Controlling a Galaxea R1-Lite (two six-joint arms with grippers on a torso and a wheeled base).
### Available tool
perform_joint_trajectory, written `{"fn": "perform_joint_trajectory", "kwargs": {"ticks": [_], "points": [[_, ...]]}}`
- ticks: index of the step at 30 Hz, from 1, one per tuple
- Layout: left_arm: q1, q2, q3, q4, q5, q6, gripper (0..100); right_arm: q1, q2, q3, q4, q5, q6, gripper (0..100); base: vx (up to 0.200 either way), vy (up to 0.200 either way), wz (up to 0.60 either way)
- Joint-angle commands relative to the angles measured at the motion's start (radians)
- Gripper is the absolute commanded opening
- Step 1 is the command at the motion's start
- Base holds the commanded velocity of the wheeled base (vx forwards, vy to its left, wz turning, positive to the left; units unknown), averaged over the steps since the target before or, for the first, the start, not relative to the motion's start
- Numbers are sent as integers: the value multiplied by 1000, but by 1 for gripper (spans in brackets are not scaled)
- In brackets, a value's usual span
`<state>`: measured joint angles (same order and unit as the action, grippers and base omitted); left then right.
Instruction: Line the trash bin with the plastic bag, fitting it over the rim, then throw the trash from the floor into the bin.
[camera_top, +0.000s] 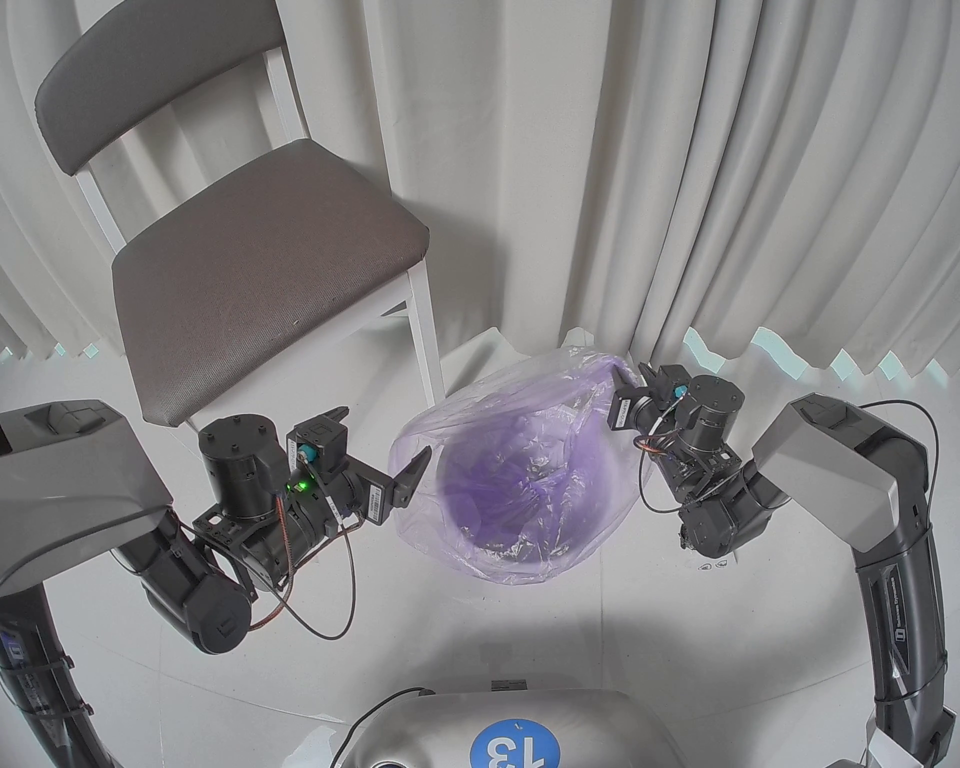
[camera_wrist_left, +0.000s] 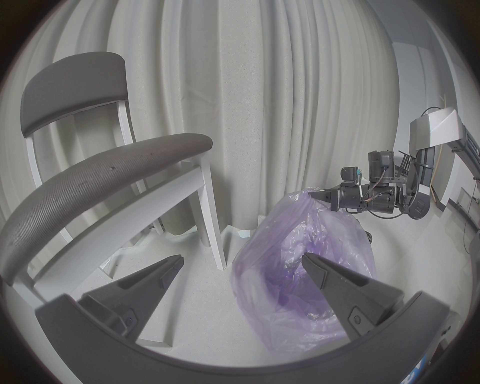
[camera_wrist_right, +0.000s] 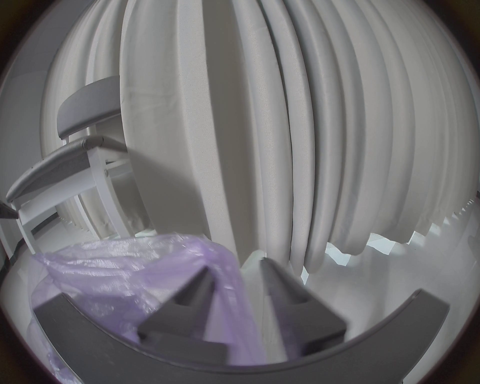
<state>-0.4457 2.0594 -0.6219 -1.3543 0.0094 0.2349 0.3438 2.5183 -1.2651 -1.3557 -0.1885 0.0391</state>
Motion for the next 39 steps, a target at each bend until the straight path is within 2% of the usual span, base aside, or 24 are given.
{"fn": "perform_joint_trajectory", "kwargs": {"ticks": [1, 6, 10, 22, 28, 29, 33, 39], "points": [[-25, 61, -16, -13, 8, -11, 100, 0, -104, 151, 9, 32, -12, 100, 0, 0, 0], [-25, 93, -41, -17, 21, -25, 100, -6, -242, 348, 14, 124, -93, 100, 0, 0, 0], [-16, 142, -71, -16, 23, -25, 100, -6, -260, 392, 17, 135, -120, 100, 0, 0, 0], [48, 219, -108, 7, 20, -16, 100, -29, -216, 340, 53, 135, -125, 100, 0, 0, 0], [56, 245, -153, 27, 23, -20, 100, -32, -159, 286, 56, 130, -122, 100, 0, 0, 0], [65, 272, -190, 29, 44, -23, 100, -32, -108, 224, 53, 119, -114, 100, 0, 0, 0], [64, 314, -256, 26, 119, -26, 100, -32, -64, 167, 49, 115, -90, 100, 0, 0, 0], [68, 312, -300, 33, 136, -68, 100, -46, -56, 125, 49, 113, -56, 100, 0, 0, 0]]}}
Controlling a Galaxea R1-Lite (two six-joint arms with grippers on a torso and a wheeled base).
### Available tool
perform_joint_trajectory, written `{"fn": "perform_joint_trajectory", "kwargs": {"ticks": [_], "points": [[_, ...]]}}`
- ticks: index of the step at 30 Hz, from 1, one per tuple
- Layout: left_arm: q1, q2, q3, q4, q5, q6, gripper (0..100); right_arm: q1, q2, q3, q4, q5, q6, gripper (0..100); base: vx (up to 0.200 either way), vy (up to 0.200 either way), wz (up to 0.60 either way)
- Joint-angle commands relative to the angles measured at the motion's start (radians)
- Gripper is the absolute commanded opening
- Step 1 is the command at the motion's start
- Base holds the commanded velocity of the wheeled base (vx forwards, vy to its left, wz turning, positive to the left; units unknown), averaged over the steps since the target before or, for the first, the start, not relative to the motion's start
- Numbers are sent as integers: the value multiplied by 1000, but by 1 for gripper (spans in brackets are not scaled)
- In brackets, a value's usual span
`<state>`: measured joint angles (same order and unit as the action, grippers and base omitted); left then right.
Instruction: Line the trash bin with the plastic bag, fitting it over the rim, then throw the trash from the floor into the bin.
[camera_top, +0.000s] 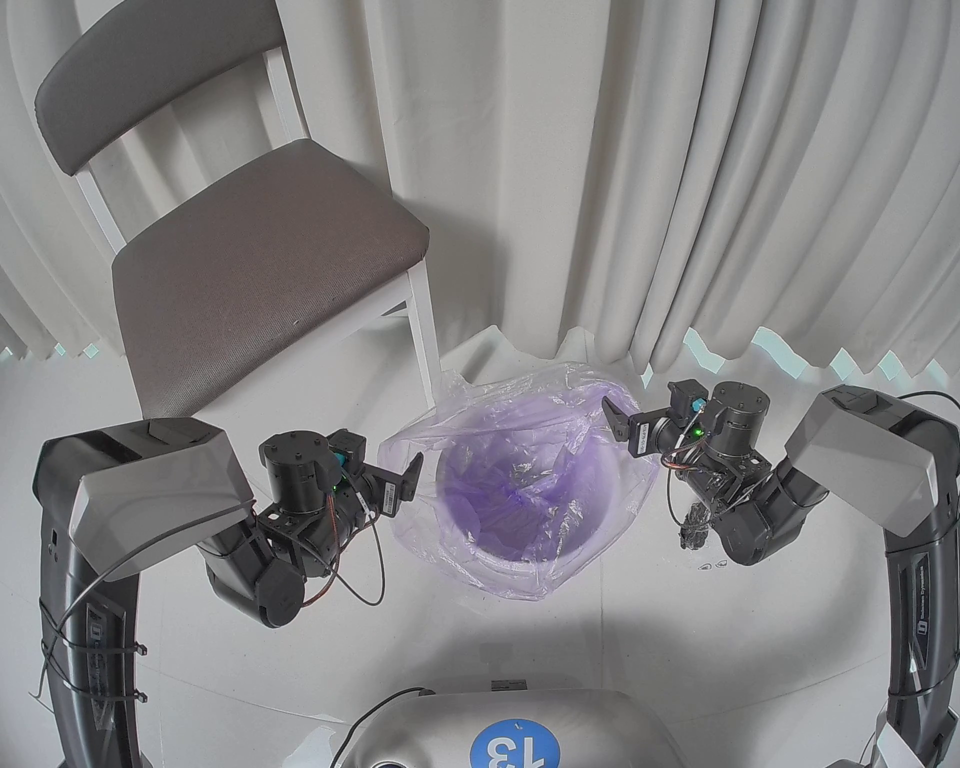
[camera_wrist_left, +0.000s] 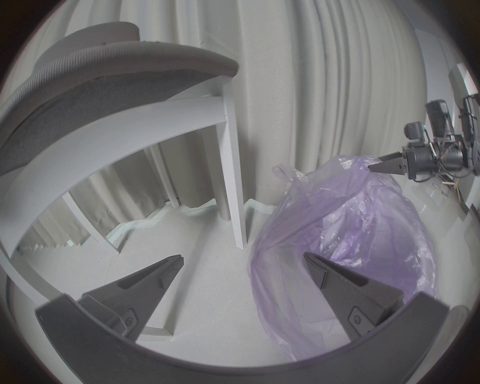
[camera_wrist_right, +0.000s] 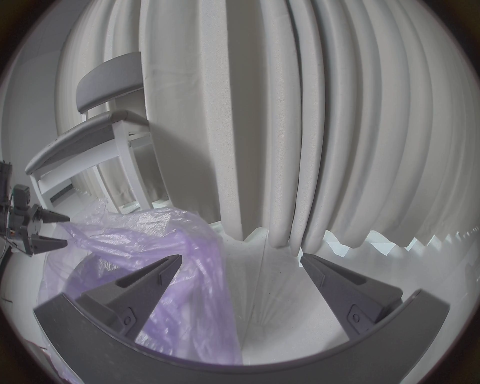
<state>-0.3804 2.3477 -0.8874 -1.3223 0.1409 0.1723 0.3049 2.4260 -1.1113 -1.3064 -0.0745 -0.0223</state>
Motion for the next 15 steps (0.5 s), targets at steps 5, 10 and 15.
{"fn": "perform_joint_trajectory", "kwargs": {"ticks": [5, 10, 15], "points": [[0, 45, -87, 2, 17, -50, 100, -7, 68, -74, -13, -11, 7, 100, 0, 0, 0], [2, 79, -173, 2, 80, -73, 100, -6, 110, -157, -34, -48, 36, 100, 0, 0, 0], [5, 116, -232, 5, 108, -99, 100, -6, 125, -176, -28, -50, 65, 100, 0, 0, 0]]}}
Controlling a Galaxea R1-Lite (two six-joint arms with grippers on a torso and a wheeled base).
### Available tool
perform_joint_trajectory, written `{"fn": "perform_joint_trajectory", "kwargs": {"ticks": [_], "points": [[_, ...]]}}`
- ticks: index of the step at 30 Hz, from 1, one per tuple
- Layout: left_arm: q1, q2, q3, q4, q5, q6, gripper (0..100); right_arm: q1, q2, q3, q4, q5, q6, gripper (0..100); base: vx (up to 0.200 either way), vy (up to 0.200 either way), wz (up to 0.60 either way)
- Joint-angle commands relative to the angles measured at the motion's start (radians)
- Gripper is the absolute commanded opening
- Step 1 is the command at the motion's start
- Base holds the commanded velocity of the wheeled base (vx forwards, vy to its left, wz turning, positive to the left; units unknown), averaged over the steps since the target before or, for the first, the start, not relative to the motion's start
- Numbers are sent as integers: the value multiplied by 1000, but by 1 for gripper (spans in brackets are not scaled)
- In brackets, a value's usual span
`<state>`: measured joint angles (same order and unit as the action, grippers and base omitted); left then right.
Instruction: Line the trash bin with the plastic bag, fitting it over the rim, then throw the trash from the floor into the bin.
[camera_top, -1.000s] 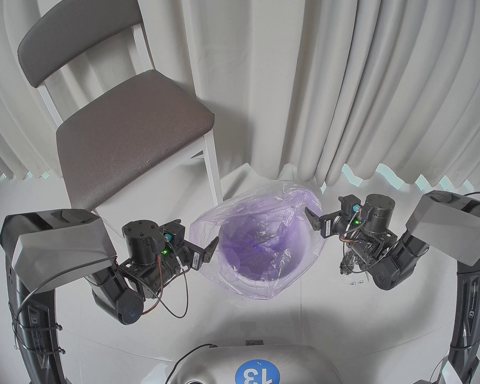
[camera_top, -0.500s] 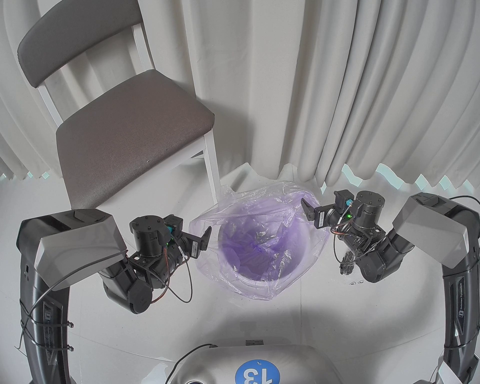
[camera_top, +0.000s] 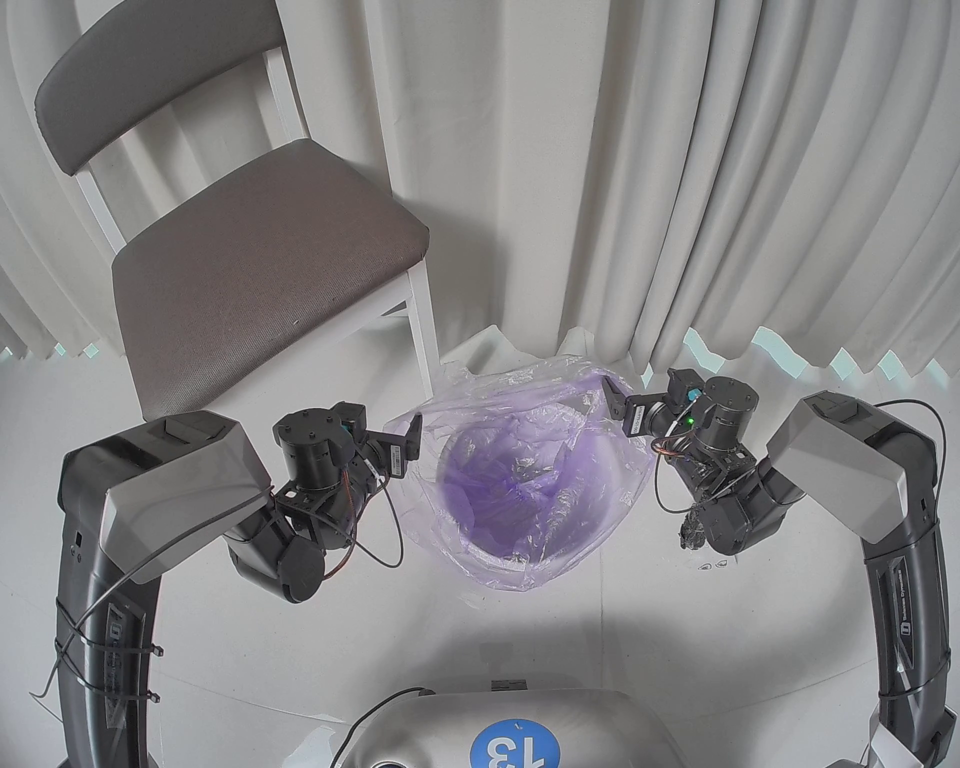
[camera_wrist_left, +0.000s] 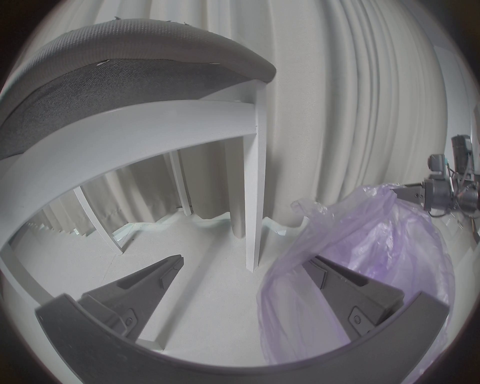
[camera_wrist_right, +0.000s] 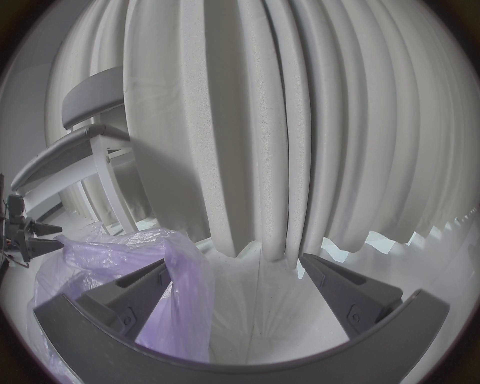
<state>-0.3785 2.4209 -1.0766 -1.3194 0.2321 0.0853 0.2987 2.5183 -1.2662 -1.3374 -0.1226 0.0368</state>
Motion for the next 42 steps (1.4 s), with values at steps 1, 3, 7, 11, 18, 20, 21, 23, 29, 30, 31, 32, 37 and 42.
{"fn": "perform_joint_trajectory", "kwargs": {"ticks": [1, 3, 7, 11, 18, 20, 21, 23, 29, 30, 31, 32, 37, 42], "points": [[3, 47, -48, 2, 18, -12, 100, 0, 37, -21, 4, -2, 6, 100, 0, 0, 0], [3, 63, -59, 2, 19, -12, 100, -1, 48, -22, 9, -2, 6, 100, 0, 0, 0], [4, 93, -98, 2, 44, -12, 100, -4, 66, -42, 14, -2, 6, 100, 0, 0, 0], [7, 129, -120, 3, 59, -6, 100, -7, 82, -55, 15, -2, 6, 100, 0, 0, 0], [18, 170, -169, 6, 79, -1, 100, -6, 111, -75, 17, -2, 6, 100, 0, 0, 0], [24, 170, -172, 15, 79, -2, 100, -7, 116, -76, 26, -2, 6, 100, 0, 0, 0], [24, 170, -175, 20, 79, -4, 100, -7, 119, -78, 30, -2, 8, 100, 0, 0, 0], [26, 172, -175, 23, 79, -7, 100, -9, 123, -78, 38, -2, 6, 100, 0, 0, 0], [26, 188, -167, 46, 79, -7, 100, -13, 134, -75, 78, -2, 6, 100, 0, 0, 0], [26, 188, -167, 46, 79, -7, 100, -13, 134, -75, 78, -2, 6, 100, 0, 0, 0], [26, 195, -164, 58, 79, -9, 100, -15, 140, -73, 83, -2, 6, 100, 0, 0, 0], [26, 198, -161, 65, 79, -9, 100, -15, 142, -73, 83, -2, 6, 100, 0, 0, 0], [26, 202, -152, 78, 75, -12, 100, -15, 155, -68, 93, -2, 5, 100, 0, 0, 0], [24, 215, -146, 80, 69, -12, 100, -16, 158, -67, 109, -2, 6, 100, 0, 0, 0]]}}
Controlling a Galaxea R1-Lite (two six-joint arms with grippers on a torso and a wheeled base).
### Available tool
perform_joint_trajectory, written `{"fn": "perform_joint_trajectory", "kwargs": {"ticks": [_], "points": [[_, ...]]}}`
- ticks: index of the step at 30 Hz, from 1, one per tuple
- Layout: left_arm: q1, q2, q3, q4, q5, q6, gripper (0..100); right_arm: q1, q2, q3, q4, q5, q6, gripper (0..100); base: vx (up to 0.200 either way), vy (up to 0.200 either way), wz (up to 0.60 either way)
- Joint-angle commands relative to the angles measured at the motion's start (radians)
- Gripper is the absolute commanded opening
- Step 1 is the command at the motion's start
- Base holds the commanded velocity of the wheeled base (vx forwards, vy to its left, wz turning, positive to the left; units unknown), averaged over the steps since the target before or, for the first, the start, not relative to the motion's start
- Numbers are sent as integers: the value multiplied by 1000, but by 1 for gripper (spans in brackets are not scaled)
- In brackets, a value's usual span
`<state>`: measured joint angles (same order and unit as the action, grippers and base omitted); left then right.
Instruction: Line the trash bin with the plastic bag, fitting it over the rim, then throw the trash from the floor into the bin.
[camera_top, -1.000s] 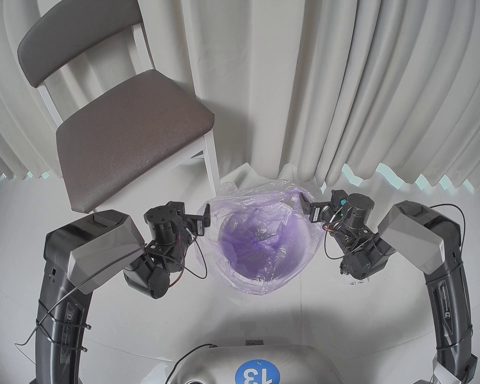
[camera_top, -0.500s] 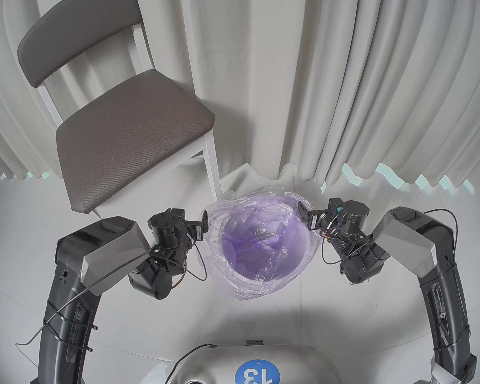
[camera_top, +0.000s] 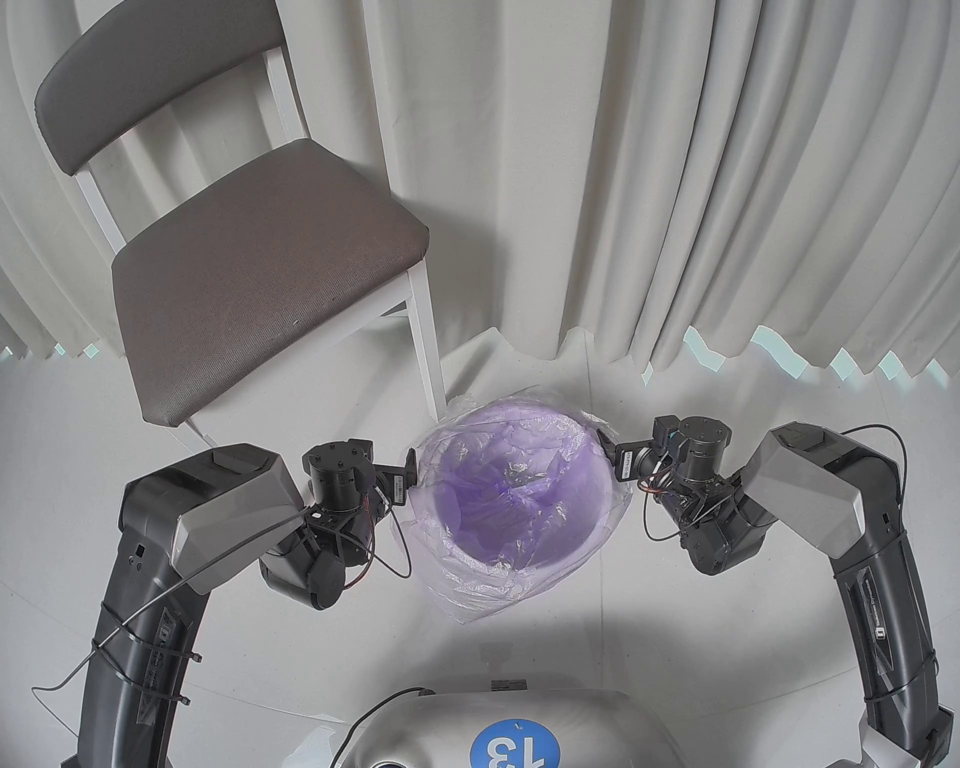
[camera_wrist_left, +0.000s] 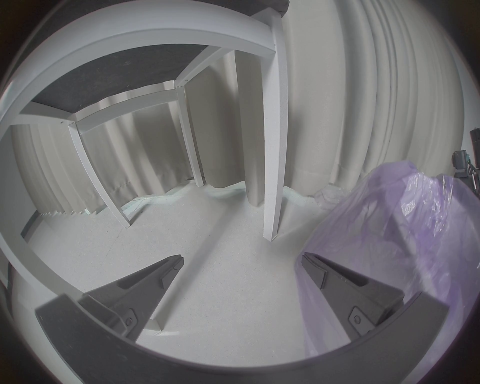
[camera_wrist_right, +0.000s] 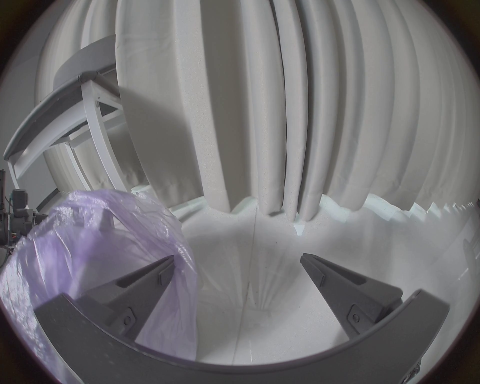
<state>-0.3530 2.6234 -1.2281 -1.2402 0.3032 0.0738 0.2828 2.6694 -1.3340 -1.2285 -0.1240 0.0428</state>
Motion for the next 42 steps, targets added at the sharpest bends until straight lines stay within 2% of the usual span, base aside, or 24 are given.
{"fn": "perform_joint_trajectory", "kwargs": {"ticks": [1, 14, 25, 30, 36, 39, 41, 42], "points": [[-1, 12, 16, 1, -6, 1, 100, -2, 7, 4, 1, 0, -1, 100, 0, 0, 0], [-8, 15, 142, 2, -107, 29, 100, -4, 30, 39, 58, 9, -4, 100, 0, 0, 0], [0, 26, 148, -4, -107, 57, 100, -7, 41, 45, 58, 9, -14, 100, 0, 0, 0], [35, -54, 203, 2, -115, 89, 100, -34, -71, 156, 66, 12, -67, 100, 0, 0, 0], [106, -187, 375, 2, -234, 222, 100, -89, -253, 326, 92, 17, -210, 100, 0, 0, 0], [126, -226, 426, -1, -289, 261, 100, -96, -312, 385, 90, 18, -238, 100, 0, 0, 0], [126, -226, 426, -1, -289, 261, 100, -96, -312, 385, 90, 18, -238, 100, 0, 0, 0], [129, -246, 456, -10, -337, 261, 100, -89, -348, 429, 86, 20, -250, 100, 0, 0, 0]]}}
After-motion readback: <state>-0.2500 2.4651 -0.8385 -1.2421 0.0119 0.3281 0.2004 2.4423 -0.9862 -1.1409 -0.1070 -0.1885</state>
